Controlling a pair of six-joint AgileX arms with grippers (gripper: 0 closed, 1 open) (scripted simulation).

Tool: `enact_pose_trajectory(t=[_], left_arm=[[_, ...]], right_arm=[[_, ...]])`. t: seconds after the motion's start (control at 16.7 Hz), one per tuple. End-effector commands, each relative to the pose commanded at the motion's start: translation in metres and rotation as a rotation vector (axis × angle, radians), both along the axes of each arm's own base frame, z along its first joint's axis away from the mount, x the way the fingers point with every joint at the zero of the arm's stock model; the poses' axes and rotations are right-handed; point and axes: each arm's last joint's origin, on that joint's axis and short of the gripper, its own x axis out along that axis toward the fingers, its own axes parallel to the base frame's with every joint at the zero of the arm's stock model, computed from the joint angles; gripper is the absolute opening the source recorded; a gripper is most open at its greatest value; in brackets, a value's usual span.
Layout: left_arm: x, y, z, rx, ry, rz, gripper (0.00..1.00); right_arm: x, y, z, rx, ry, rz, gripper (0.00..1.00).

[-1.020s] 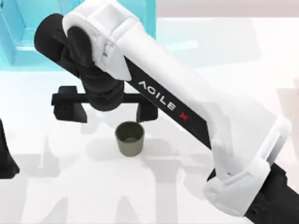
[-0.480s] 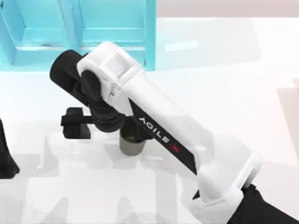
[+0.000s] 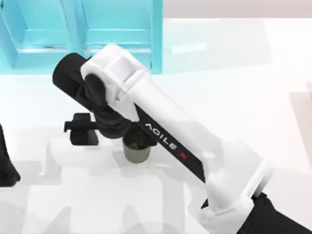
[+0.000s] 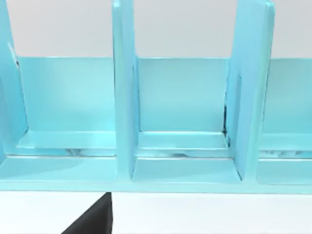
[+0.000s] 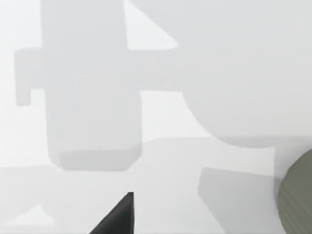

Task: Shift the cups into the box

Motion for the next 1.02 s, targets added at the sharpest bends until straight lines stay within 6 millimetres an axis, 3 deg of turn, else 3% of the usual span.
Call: enact_pose_trajectory(t=[0.54, 1.02], left_arm=[[0.0000, 0.0000, 0.0000, 0.000, 0.000, 0.000, 1.00], [0.0000, 0.0000, 0.0000, 0.000, 0.000, 0.000, 1.00]], right_arm=[[0.0000, 0.0000, 0.0000, 0.000, 0.000, 0.000, 0.02], [0.0000, 0.0000, 0.0000, 0.000, 0.000, 0.000, 0.00]])
